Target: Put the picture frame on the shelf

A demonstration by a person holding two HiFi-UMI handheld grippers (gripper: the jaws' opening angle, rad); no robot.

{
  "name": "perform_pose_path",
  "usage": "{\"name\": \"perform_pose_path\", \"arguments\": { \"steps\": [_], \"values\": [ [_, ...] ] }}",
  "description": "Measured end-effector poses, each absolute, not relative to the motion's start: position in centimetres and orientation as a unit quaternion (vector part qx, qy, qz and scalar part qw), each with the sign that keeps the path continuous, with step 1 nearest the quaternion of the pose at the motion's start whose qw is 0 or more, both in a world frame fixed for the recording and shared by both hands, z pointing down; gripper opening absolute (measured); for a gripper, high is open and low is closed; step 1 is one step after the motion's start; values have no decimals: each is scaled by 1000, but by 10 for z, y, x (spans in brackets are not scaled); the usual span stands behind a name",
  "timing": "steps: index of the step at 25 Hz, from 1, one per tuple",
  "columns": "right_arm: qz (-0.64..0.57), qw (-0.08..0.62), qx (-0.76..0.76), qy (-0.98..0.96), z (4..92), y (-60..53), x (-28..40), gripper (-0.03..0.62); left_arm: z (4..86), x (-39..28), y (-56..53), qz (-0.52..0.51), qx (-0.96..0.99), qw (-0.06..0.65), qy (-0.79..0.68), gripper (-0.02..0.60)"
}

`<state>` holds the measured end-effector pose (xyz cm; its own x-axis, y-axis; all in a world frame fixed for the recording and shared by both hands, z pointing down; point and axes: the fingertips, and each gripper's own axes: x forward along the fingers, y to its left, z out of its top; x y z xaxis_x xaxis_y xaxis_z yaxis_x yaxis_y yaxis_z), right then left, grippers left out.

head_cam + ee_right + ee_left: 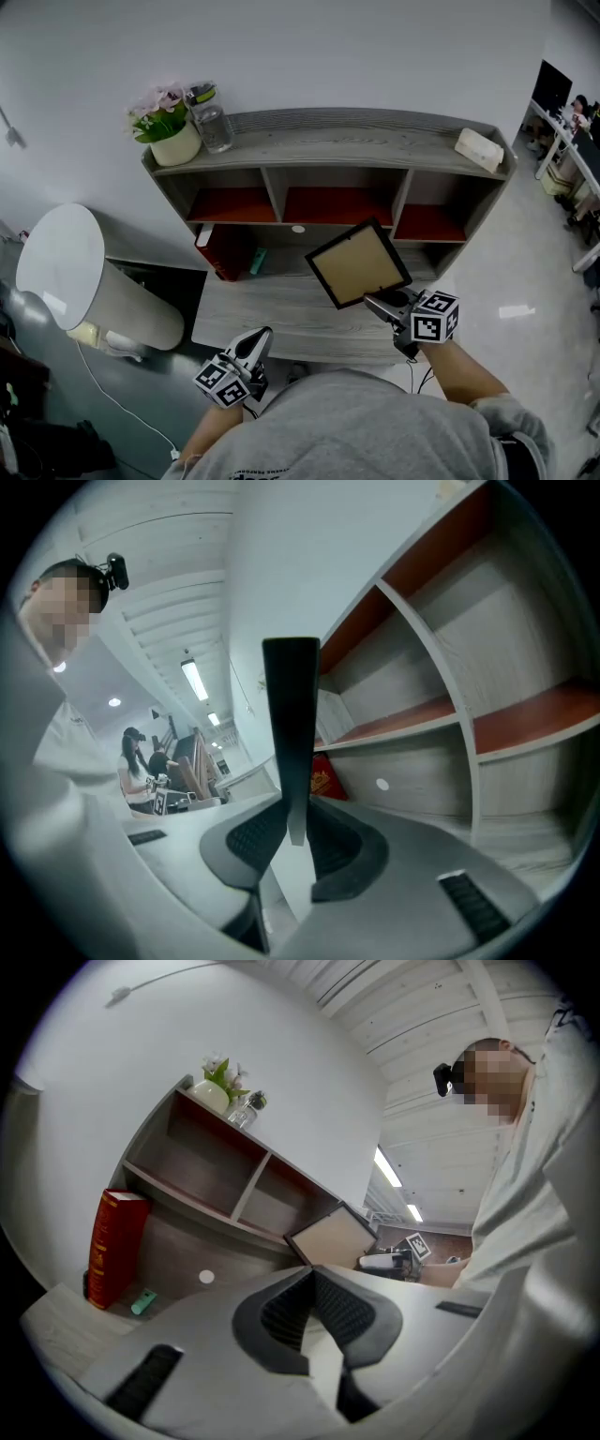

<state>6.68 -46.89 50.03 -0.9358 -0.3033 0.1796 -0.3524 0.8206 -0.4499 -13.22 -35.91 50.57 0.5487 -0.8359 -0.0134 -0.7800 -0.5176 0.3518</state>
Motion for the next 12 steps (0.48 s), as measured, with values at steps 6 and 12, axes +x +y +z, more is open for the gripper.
{"name": "perform_pose_path", "arguments": {
  "steps": [6, 12],
  "values": [
    [312, 7, 185, -932, 504, -495, 42, 75, 503, -155, -411, -79, 891, 149, -422, 11],
    [391, -44, 200, -897, 506, -509, 19, 75, 494, -174, -452, -76, 909, 149, -382, 11]
  ]
}}
